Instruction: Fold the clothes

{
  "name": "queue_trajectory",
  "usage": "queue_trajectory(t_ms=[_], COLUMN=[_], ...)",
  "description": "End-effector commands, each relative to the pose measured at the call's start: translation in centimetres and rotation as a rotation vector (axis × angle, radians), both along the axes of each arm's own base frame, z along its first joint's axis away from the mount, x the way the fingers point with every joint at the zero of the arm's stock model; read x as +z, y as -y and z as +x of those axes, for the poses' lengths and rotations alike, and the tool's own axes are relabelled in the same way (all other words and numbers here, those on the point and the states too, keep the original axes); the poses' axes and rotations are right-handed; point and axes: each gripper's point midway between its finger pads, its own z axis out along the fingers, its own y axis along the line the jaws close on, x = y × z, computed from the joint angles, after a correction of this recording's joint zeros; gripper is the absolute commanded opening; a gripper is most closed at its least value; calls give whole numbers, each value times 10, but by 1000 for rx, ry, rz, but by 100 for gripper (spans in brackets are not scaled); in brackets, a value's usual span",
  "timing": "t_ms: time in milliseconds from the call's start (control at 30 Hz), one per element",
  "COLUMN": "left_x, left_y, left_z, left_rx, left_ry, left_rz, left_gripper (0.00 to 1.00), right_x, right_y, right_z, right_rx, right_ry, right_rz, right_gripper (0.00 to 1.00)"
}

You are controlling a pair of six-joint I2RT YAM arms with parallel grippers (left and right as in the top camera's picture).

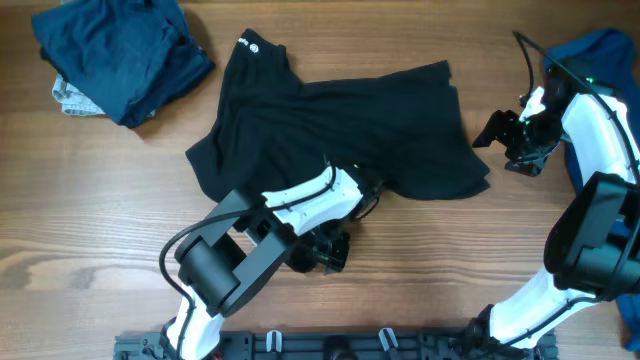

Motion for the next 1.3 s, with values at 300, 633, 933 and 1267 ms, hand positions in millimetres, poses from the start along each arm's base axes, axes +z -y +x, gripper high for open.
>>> queue_trajectory(t_ms=[300, 633, 933, 1267], left_x=[22, 71, 87, 90], left_y=[1, -7, -21, -27], left_z=[12, 5, -7, -11], left_rx=[5, 20, 19, 19], left_ry=[98, 151, 123, 106], left_rz=[-34, -89, -56, -36], left_gripper=[4, 4, 4, 4], right_x=[-3, -41, -41, -52], right_y=[-4, -10, -15, -15], right_z=[-3, -19, -3, -4], right_rx=[-54, -78, -120, -149], right_ry=[-15, -32, 31, 42], right_rz=[18, 33, 74, 71], right_gripper=[75, 70, 59, 52])
